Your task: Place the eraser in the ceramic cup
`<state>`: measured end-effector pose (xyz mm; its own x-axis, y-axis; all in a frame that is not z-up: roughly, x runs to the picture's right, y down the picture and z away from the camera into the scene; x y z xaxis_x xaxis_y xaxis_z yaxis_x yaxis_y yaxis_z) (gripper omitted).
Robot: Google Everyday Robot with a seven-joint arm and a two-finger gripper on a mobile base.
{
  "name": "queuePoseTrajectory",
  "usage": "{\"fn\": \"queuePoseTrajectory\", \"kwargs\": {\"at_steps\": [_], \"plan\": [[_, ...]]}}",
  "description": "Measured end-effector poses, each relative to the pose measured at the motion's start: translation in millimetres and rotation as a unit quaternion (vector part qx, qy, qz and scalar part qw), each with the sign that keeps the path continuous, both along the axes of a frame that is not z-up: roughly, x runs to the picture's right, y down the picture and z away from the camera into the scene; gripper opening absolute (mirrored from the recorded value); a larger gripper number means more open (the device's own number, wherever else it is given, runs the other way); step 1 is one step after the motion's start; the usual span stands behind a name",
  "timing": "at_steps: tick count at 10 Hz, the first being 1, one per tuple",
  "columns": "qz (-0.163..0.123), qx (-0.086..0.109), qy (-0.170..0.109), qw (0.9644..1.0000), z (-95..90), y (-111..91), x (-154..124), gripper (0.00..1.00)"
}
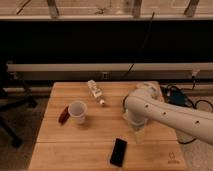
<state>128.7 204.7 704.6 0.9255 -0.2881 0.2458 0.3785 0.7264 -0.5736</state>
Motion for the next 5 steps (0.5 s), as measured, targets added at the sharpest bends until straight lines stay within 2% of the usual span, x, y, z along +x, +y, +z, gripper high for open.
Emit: {"fn": "queuePoseTrajectory", "kwargs": {"at_steps": [3, 5], "plan": [[-0.026, -0.004, -0.019, 0.9995, 3.0, 10, -3, 0.8], [-0.061, -0.008, -0.045, 0.9971, 8.2, 18, -12, 0.8]]}}
